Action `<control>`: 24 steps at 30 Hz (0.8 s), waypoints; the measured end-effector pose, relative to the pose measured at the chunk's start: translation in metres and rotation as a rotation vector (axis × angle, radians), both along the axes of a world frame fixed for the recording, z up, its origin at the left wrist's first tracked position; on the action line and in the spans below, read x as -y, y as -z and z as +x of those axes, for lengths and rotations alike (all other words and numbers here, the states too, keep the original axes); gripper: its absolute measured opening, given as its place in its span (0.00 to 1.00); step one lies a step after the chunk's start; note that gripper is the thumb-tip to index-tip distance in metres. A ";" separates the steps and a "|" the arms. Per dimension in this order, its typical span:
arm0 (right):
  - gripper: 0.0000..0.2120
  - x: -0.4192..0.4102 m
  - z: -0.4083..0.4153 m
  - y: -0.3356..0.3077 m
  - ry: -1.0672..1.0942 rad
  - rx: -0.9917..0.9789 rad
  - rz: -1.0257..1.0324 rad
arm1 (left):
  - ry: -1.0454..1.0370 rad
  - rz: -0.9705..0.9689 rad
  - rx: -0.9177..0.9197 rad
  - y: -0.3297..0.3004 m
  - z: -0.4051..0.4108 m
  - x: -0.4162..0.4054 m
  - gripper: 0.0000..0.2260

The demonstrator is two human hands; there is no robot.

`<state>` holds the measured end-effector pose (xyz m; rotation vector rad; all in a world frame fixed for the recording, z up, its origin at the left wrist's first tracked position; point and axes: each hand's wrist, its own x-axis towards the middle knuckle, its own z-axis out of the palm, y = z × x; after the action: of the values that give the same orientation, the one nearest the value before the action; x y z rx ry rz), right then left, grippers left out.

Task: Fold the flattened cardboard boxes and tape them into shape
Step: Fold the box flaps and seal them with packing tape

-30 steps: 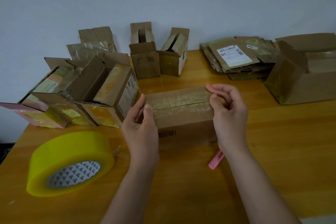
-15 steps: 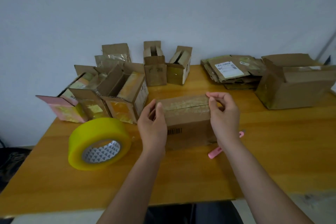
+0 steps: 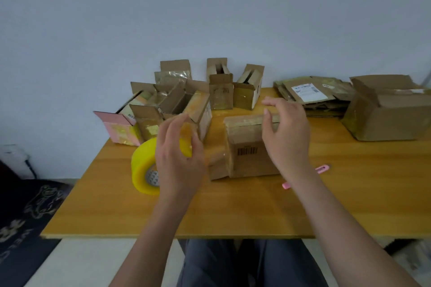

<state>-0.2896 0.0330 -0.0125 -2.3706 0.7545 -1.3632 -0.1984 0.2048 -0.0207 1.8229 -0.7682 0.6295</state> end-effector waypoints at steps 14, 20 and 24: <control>0.29 -0.114 0.067 0.070 -0.484 -0.405 0.387 | -0.019 0.122 -0.702 0.081 0.046 -0.086 0.24; 0.21 -0.108 0.073 0.078 -0.543 -0.323 0.516 | 0.147 -0.117 -0.781 0.079 0.046 -0.082 0.21; 0.19 -0.101 0.067 0.064 -0.502 -0.244 0.477 | 0.324 -0.296 -0.763 0.061 0.037 -0.074 0.21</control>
<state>-0.2223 0.1342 -0.0769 -2.1483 0.4296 -0.6174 -0.1616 0.2785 -0.0817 1.4503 -0.4015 -0.1698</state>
